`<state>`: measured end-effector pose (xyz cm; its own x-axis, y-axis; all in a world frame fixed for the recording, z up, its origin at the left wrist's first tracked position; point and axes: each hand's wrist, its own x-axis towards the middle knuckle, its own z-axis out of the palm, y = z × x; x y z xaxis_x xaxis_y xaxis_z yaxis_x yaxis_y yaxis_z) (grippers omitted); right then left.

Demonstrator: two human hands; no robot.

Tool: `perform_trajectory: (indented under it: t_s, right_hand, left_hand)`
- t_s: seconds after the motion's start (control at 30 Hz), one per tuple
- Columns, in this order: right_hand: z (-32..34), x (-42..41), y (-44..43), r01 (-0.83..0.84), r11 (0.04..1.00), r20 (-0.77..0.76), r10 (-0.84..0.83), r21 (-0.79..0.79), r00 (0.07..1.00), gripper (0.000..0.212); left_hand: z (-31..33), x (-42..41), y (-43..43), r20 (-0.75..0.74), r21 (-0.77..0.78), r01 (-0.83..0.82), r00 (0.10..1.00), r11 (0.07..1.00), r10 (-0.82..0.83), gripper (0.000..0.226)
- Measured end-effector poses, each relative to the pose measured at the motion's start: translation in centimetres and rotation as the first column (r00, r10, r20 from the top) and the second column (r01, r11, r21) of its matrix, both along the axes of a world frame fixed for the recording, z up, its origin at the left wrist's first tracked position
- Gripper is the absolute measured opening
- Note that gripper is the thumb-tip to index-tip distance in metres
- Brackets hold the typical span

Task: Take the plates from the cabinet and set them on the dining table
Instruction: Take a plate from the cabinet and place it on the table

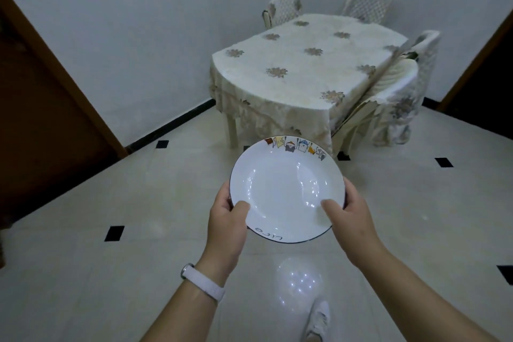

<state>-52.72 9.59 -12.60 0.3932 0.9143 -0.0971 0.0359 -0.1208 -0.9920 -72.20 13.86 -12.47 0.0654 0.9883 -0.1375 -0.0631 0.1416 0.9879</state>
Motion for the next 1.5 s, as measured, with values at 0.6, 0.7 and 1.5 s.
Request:
perform_trajectory:
  t_s: [0.6, 0.7, 1.5]
  right_hand:
    - [0.1, 30.4, 4.3, 0.301, 0.953, -0.03, -0.301, -0.012, 0.953, 0.044]
    - [0.1, 33.4, 3.9, 0.388, 0.921, -0.02, -0.388, 0.006, 0.921, 0.045]
    - [-0.8, 56.6, 22.7, 0.7, 0.706, 0.154, -0.683, -0.11, 0.714, 0.052]
  left_hand:
    - [2.5, 32.2, 9.5, -0.004, 0.02, 0.293, 0.956, 0.956, -0.293, 0.06]
    - [3.2, 36.7, 10.8, 0.012, 0.033, 0.357, 0.934, 0.933, -0.358, 0.058]
    - [-1.9, 65.2, 34.8, 0.125, -0.034, 0.629, 0.773, 0.776, -0.621, 0.058]
